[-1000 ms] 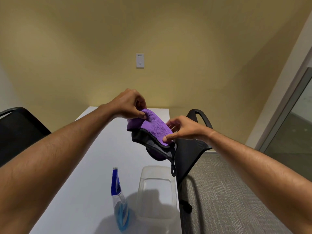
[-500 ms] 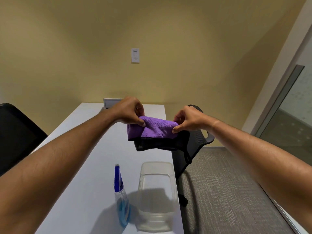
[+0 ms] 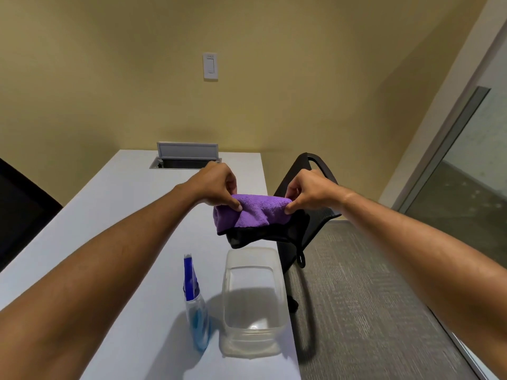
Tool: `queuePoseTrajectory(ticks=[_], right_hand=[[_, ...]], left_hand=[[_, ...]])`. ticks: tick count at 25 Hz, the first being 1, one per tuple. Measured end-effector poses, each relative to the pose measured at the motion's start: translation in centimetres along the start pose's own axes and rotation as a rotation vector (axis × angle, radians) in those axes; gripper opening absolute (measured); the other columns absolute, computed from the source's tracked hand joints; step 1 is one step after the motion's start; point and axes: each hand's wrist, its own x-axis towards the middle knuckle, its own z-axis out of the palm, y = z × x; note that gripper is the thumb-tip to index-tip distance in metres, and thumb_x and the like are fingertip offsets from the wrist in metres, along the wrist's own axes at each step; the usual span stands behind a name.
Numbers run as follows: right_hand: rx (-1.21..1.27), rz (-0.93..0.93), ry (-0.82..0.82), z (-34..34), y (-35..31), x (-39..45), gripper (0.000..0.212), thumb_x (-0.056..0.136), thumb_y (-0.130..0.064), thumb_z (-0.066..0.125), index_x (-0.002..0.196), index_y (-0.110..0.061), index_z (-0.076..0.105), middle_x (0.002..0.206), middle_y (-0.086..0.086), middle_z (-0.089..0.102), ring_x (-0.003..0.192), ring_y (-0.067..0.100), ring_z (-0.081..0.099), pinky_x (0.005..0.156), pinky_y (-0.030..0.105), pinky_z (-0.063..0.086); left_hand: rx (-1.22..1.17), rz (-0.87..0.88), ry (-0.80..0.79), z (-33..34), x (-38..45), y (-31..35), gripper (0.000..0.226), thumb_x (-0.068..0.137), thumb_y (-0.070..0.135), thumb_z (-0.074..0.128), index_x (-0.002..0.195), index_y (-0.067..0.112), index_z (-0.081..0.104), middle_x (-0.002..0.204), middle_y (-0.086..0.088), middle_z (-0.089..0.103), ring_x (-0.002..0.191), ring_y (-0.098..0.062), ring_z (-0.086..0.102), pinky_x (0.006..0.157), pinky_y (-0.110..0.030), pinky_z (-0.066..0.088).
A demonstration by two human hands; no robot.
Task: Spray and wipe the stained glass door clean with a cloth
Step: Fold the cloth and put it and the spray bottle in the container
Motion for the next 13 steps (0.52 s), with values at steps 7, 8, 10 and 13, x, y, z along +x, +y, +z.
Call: queuePoseTrajectory(ticks=[7,8,10,13], right_hand=[[0.137,0.134,-0.019,3.3,2.0,1.7,0.016,0.062,-0.022,0.089,0.07,-0.015,0.077,0.068,-0.002,0.072,0.071,0.008,0.068,0.055,0.019,0.051],[0.177,0.159,-0.024,3.9,2.3,2.0,0.015,0.062,-0.02,0.089,0.069,-0.014,0.077,0.068,0.0,0.072,0.07,0.009,0.068,0.053,0.019,0.051],[0.28,0.213,-0.04,5.4,2.8,2.6,0.015,0.064,-0.014,0.089,0.069,-0.009,0.076,0.068,0.004,0.072,0.066,0.013,0.07,0.051,0.018,0.052],[0.443,0.29,-0.075,7.3,3.7,3.2,0.014,0.069,-0.01,0.087,0.071,-0.004,0.075,0.069,0.008,0.074,0.062,0.014,0.072,0.049,0.017,0.052]], left_hand=[[-0.1,-0.251,-0.021,3.7,1.0,0.6,0.04,0.058,0.042,0.091,0.078,0.011,0.073,0.076,-0.003,0.069,0.077,-0.018,0.062,0.057,-0.025,0.044],[-0.12,-0.3,-0.023,4.4,1.2,0.6,0.042,0.06,0.04,0.091,0.082,0.009,0.074,0.081,-0.006,0.07,0.08,-0.02,0.064,0.062,-0.027,0.048],[-0.157,-0.401,-0.026,5.7,1.5,0.5,0.046,0.061,0.037,0.091,0.089,0.005,0.075,0.089,-0.009,0.072,0.088,-0.024,0.066,0.075,-0.034,0.057],[-0.291,-0.546,-0.022,7.2,2.1,0.1,0.042,0.06,0.025,0.093,0.09,0.002,0.074,0.09,-0.012,0.073,0.085,-0.026,0.071,0.081,-0.04,0.06]])
